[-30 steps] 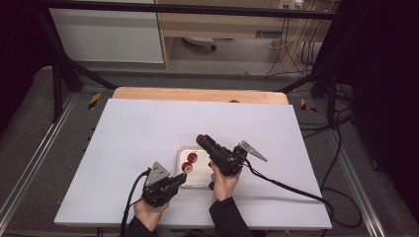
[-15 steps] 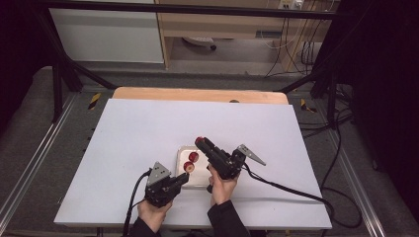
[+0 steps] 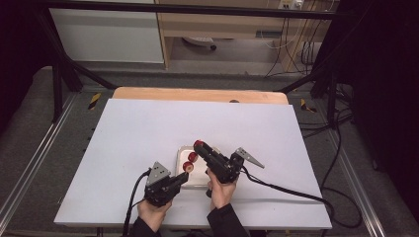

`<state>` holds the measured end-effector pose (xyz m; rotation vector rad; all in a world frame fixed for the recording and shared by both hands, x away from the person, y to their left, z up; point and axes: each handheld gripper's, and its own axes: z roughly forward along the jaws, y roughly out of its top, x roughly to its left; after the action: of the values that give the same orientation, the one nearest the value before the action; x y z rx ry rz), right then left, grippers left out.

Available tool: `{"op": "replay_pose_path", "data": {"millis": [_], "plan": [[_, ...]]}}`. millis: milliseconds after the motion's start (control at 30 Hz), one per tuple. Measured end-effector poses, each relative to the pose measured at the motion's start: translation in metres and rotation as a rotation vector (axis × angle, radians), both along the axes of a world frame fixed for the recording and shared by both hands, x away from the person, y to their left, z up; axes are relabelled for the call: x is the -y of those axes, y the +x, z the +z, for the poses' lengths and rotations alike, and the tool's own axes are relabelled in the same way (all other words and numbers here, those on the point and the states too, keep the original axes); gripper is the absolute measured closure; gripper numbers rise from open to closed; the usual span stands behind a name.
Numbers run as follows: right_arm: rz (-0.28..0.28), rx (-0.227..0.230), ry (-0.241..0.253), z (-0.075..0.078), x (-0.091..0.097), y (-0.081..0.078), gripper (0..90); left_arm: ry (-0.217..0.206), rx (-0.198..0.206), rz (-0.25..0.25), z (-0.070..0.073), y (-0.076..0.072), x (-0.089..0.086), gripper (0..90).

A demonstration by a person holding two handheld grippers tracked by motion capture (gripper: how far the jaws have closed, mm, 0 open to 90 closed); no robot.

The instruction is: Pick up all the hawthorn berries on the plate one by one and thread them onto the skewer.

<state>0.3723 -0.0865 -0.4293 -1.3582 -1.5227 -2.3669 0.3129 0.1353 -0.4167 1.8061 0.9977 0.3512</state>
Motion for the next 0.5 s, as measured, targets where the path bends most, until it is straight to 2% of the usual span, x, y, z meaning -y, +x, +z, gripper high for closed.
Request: {"op": "replay_pose_path", "data": {"millis": [500], "plan": [[0.055, -0.021, -0.049, 0.0024, 0.0028, 0.0009, 63.5, 0.036, 0.01, -0.02, -0.0034, 0.0021, -0.0006, 88.3]]}}
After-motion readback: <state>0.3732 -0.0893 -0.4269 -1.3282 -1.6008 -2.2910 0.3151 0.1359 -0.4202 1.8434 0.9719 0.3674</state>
